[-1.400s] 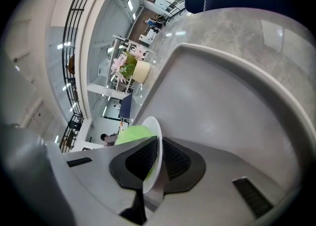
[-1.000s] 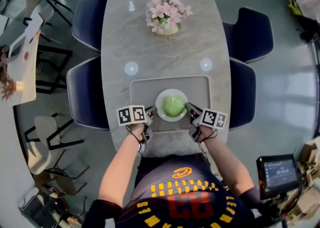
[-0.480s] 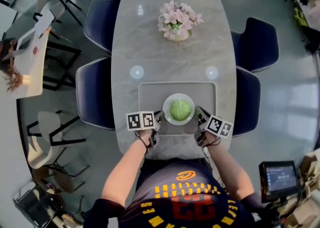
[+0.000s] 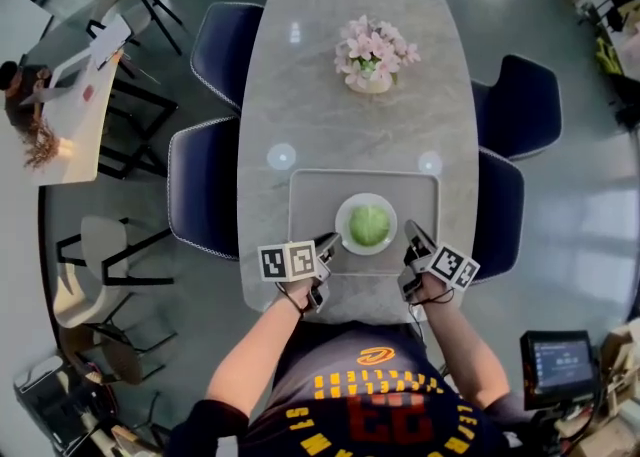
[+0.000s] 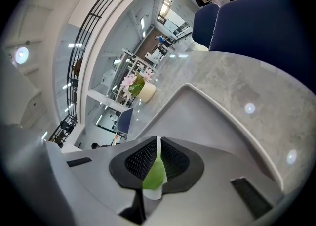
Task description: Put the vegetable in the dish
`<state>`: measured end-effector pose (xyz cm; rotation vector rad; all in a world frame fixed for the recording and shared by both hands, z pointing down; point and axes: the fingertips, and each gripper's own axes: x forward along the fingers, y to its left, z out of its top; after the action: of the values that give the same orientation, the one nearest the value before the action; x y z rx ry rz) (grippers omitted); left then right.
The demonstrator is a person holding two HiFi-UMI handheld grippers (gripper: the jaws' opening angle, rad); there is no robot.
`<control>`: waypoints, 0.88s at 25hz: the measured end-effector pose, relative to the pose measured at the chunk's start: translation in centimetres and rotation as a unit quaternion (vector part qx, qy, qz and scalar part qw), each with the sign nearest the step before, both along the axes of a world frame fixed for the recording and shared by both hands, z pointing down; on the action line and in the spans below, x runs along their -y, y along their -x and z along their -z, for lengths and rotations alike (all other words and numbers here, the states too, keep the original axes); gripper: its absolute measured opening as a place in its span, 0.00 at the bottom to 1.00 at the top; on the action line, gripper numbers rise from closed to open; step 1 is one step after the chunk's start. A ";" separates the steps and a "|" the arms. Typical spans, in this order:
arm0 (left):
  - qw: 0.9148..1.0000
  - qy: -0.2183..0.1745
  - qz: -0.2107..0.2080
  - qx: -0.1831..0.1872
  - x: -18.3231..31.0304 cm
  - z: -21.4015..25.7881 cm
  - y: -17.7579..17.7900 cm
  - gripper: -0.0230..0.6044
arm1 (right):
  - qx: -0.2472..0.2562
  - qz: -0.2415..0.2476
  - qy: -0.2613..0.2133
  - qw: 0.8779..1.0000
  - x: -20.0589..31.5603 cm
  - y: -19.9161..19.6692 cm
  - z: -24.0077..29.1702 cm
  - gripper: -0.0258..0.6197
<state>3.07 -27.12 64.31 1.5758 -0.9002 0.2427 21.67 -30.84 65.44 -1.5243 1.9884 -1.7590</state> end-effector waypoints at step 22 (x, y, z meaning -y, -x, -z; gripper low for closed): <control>0.990 -0.126 -0.041 -0.053 -4.2 11.1 -3.4 0.04 | 0.097 0.113 -0.148 0.978 -3.6 7.1 14.3 0.05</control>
<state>6.43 -22.90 53.25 1.8438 -0.8076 0.1051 14.53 -27.27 51.13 -1.0329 2.2682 -1.5226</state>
